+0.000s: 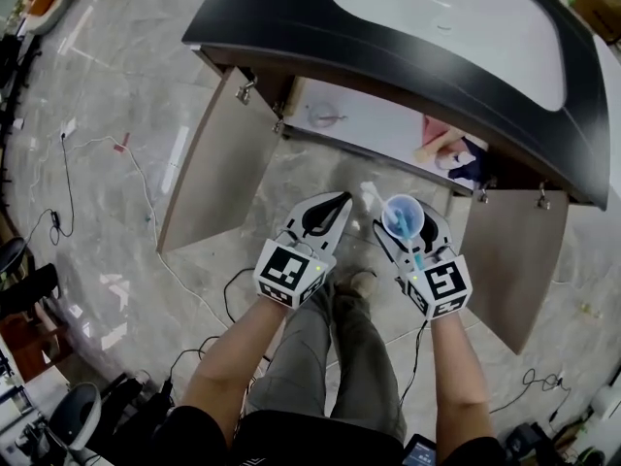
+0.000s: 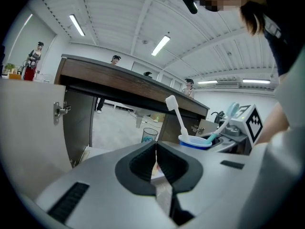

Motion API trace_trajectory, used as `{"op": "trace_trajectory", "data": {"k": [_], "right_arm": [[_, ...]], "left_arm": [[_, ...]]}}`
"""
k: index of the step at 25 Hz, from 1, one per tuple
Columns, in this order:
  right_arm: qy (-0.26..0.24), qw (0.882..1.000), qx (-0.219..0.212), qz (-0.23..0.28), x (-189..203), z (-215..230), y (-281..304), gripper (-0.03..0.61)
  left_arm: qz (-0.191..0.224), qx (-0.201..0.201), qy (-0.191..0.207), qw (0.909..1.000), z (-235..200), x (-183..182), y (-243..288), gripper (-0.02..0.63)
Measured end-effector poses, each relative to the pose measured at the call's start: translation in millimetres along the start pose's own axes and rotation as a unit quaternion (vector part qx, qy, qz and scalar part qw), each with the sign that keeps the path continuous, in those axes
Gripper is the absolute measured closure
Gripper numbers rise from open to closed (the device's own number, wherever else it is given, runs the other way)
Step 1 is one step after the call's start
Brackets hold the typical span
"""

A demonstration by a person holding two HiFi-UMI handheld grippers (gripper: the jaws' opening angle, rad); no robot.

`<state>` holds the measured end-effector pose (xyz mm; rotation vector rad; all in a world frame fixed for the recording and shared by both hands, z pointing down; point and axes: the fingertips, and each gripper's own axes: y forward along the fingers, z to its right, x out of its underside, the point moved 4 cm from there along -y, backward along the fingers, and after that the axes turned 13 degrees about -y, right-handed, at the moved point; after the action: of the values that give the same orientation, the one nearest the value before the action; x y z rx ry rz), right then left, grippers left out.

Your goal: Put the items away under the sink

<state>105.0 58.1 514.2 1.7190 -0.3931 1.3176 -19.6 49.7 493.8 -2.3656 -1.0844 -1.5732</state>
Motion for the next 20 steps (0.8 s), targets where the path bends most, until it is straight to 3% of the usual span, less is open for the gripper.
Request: {"op": "trace_trajectory", "data": {"k": [7, 20], "right_arm": [[0.007, 1.000, -0.001, -0.007, 28, -10, 29, 0.262], [0.009, 1.000, -0.008, -0.009, 70, -11, 78, 0.262]], "left_arm": [[-0.001, -0.004, -0.029, 0.9996, -32, 32, 3, 0.604], [0.005, -0.019, -0.028, 0.9994, -83, 73, 7, 0.604]]}}
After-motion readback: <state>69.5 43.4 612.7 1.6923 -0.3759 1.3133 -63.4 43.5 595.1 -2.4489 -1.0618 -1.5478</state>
